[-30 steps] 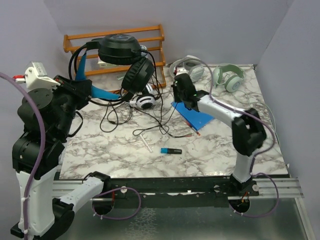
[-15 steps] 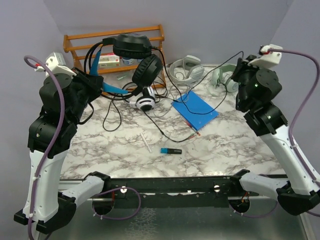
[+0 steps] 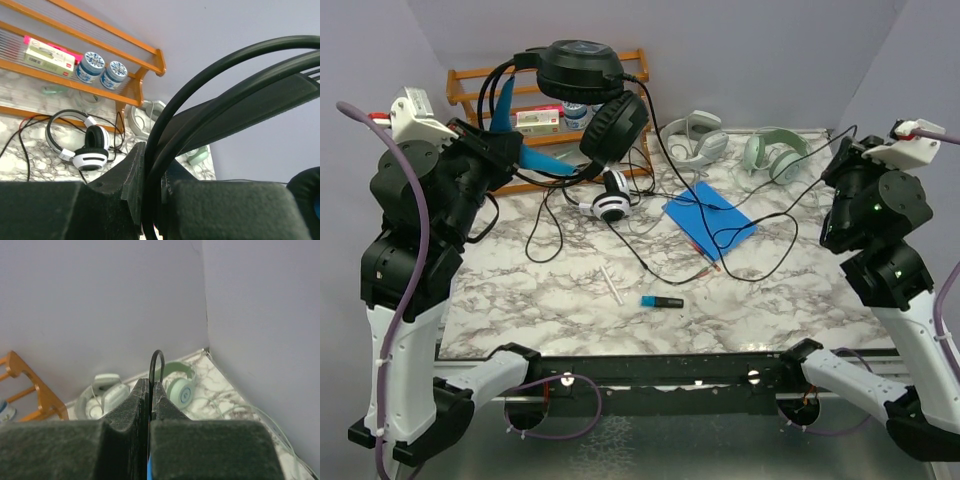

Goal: Wrap the headphones
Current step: Straighten the headphones cable at the center of the board.

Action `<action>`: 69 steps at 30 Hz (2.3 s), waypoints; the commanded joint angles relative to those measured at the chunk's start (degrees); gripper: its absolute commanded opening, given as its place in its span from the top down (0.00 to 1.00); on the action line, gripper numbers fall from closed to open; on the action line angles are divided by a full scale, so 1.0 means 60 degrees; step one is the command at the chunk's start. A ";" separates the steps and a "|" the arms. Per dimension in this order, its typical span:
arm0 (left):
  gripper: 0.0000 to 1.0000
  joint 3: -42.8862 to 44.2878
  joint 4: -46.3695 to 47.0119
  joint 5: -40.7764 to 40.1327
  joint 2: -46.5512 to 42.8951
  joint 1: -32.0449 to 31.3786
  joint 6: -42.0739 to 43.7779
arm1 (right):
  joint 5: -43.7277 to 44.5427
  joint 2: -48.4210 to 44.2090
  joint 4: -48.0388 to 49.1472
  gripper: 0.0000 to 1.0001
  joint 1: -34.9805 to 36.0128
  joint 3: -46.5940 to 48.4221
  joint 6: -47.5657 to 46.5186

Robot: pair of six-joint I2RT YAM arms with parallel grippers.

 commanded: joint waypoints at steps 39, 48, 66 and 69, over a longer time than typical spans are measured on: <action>1.00 -0.3354 0.3172 0.6426 0.1680 -0.0001 -0.1705 | -1.3520 -0.0375 0.6911 0.29 -0.0017 -0.8258 0.1538; 1.00 -0.4135 0.5617 0.8387 0.1699 0.0102 -0.3845 | -1.3698 0.0502 0.8603 0.41 -0.0012 -0.8891 0.2090; 1.00 -0.4957 0.5595 0.8142 0.1244 0.0027 -0.4200 | -1.2380 0.3754 0.7642 0.99 -0.0026 -0.6574 0.3609; 1.00 -0.5378 0.6021 0.7755 0.1313 -0.0378 -0.4585 | -1.3173 0.5062 0.6286 0.99 -0.0012 -0.5118 0.3234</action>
